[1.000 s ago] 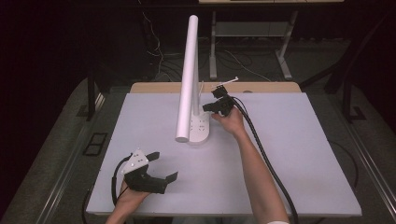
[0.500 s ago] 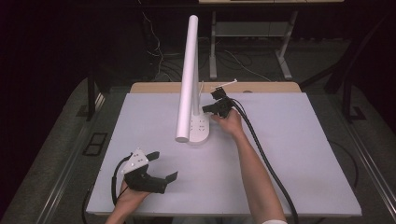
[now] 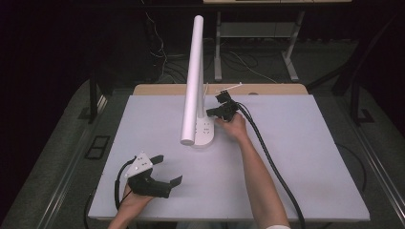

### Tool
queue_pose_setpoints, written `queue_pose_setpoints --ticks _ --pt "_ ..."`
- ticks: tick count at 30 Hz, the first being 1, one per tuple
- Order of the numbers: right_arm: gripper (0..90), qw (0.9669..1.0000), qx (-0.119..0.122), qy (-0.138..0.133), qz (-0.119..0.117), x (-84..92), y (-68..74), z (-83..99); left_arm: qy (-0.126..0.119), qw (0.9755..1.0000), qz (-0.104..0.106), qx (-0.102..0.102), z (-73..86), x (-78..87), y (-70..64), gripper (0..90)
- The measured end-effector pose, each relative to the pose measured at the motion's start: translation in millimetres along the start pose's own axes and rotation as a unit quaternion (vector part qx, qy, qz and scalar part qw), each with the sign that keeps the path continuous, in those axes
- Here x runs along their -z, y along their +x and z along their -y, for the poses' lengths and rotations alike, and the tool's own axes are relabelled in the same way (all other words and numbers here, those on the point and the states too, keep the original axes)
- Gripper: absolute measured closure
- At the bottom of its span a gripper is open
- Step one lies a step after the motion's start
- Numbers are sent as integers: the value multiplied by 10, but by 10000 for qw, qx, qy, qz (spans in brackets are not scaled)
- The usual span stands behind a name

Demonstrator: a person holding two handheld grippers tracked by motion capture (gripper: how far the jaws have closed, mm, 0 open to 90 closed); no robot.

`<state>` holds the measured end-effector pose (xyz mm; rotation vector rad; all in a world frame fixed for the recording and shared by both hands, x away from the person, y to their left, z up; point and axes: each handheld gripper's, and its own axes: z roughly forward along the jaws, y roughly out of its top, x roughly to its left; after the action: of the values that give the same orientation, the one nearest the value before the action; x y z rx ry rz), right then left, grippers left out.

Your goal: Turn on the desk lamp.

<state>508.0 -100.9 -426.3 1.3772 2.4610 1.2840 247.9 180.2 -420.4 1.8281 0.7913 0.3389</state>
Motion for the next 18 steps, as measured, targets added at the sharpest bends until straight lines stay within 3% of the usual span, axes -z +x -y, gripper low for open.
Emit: queue_pose_setpoints --ticks 18 --pt "895 9997 137 -2 215 -14 48 22 31 10000 0 -32 -1 -12 -11 0"
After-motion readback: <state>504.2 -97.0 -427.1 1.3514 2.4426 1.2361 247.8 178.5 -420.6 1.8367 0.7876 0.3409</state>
